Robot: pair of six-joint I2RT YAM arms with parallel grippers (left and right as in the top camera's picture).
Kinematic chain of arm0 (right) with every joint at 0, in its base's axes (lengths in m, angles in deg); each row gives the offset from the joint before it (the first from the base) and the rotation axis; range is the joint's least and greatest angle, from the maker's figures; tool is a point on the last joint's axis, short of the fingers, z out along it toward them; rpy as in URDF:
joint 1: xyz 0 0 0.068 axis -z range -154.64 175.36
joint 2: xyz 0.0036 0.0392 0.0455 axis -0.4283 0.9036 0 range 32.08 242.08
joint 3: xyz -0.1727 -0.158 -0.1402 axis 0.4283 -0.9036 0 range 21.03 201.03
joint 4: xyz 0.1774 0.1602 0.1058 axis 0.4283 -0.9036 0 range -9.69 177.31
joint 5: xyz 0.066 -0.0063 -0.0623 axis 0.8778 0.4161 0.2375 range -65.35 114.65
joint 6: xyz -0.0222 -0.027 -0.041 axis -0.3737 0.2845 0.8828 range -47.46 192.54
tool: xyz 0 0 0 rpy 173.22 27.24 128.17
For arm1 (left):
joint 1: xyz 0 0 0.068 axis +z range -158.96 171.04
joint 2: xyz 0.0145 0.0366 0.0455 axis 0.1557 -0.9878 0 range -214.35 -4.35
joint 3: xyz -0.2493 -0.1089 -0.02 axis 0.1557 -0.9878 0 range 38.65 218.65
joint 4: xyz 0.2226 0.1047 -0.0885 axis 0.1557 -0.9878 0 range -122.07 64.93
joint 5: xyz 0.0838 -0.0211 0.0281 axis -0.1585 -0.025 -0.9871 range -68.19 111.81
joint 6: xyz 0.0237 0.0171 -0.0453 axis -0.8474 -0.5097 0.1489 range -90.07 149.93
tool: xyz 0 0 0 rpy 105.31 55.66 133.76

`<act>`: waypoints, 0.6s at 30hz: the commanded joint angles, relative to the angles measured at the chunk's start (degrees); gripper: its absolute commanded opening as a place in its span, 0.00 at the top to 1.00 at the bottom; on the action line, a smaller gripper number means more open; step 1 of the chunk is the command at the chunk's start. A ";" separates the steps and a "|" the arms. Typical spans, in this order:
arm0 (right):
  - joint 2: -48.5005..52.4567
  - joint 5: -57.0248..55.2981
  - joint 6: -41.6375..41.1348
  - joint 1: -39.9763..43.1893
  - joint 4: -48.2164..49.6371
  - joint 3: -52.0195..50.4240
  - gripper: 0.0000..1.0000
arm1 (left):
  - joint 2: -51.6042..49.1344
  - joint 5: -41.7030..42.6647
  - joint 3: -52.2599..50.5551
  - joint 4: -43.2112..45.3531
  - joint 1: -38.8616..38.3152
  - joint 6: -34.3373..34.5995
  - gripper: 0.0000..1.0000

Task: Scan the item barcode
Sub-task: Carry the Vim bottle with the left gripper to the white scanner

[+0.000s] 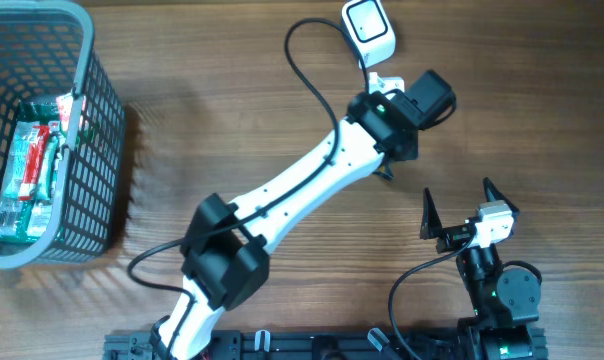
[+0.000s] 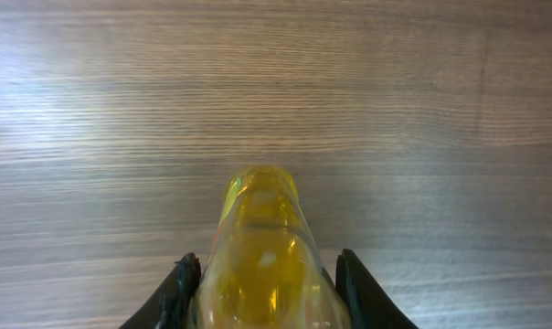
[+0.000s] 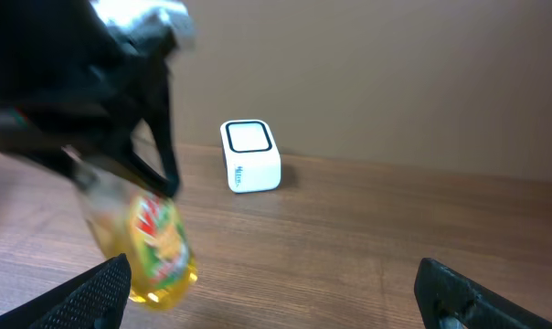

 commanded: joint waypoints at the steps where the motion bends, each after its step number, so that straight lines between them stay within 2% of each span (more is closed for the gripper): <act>1: 0.04 0.81 -1.09 -0.17 0.17 -0.04 0.00 | -2.25 -1.40 0.15 1.55 -0.63 3.06 0.82; 15: 0.04 0.81 -1.11 -0.17 0.17 -0.04 0.00 | -4.35 0.72 0.00 2.01 -1.99 3.10 0.80; 18: 0.04 0.81 -1.11 -0.17 0.17 -0.04 0.00 | -4.35 0.70 0.00 2.16 -2.23 3.10 0.76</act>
